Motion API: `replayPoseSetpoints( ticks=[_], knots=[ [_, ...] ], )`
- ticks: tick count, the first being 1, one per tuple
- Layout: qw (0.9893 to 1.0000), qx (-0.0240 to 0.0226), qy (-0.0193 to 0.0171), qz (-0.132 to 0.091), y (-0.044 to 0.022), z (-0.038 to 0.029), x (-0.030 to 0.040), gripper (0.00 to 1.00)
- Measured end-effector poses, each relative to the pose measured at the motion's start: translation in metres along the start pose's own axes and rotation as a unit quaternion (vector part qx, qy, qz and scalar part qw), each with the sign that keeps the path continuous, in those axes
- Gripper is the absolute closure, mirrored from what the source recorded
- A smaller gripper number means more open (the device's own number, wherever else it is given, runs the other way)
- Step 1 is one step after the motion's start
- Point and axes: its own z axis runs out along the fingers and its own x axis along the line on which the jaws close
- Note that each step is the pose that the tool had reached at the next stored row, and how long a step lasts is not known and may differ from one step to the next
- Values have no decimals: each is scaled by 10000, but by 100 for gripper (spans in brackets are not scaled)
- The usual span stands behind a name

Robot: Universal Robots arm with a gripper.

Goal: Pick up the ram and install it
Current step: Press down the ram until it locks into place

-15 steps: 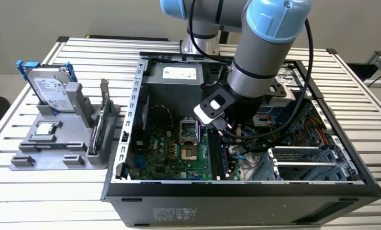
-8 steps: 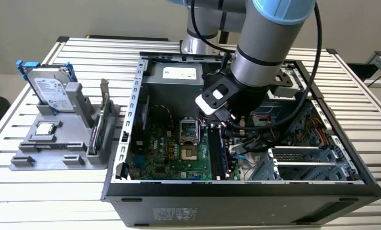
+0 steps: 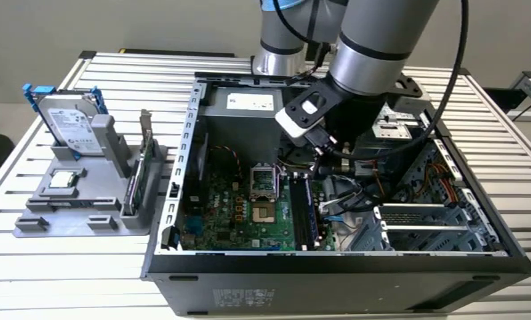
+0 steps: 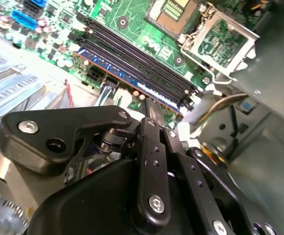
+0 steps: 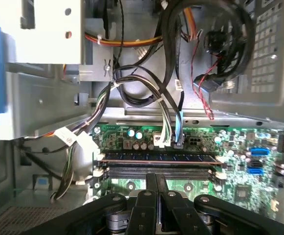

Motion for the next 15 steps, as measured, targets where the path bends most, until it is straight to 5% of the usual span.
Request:
replayPoseSetpoints(
  ticks=[11,15],
  knots=[
    [10000,0,0,0,-22,-499,-10,100],
    [10000,0,0,0,-27,-595,-11,100]
  ],
)
